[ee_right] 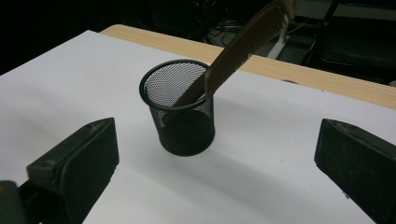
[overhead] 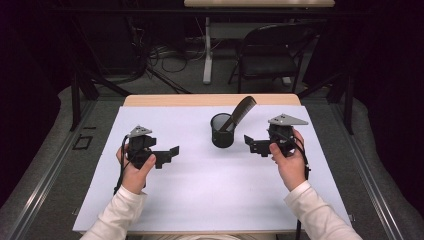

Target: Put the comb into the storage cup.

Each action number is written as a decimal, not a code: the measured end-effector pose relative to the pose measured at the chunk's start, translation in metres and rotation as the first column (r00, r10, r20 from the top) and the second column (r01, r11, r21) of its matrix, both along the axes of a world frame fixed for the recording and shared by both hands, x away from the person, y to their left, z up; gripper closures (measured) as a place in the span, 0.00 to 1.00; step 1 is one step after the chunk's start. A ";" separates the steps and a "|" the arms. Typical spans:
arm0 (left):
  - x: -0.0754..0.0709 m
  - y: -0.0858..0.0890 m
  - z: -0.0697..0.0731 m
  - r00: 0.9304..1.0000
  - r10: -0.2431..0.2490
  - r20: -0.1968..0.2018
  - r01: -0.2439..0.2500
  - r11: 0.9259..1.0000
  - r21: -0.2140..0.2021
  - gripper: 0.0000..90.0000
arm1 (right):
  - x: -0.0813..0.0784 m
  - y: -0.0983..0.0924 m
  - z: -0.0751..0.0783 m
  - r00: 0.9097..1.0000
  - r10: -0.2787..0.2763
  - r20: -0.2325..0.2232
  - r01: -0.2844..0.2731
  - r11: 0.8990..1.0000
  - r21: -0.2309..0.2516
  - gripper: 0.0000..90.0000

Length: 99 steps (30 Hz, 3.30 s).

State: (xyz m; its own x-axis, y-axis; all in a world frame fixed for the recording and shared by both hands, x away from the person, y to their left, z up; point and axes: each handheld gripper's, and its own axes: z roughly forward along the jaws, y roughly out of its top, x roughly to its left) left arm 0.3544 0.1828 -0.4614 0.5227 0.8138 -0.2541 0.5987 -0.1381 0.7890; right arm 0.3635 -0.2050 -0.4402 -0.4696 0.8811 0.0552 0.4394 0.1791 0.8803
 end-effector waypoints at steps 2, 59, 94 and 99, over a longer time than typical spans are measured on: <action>-0.002 -0.002 0.000 1.000 -0.006 0.010 0.006 1.000 -0.009 0.01 | -0.005 0.002 -0.002 1.000 0.007 0.014 -0.007 1.000 -0.004 0.00; -0.047 0.058 -0.048 0.989 -0.022 0.145 0.027 0.999 -0.030 0.00 | -0.069 -0.046 -0.086 0.998 -0.046 0.044 0.047 0.999 -0.009 0.00; -0.050 0.071 -0.056 0.987 0.016 0.163 -0.014 1.000 -0.015 0.00 | -0.058 -0.056 -0.097 0.996 -0.094 0.013 0.094 0.995 -0.040 0.00; -0.049 0.072 -0.057 0.987 0.021 0.159 -0.018 1.000 -0.015 0.00 | -0.057 -0.056 -0.098 0.996 -0.093 0.010 0.093 0.995 -0.045 0.00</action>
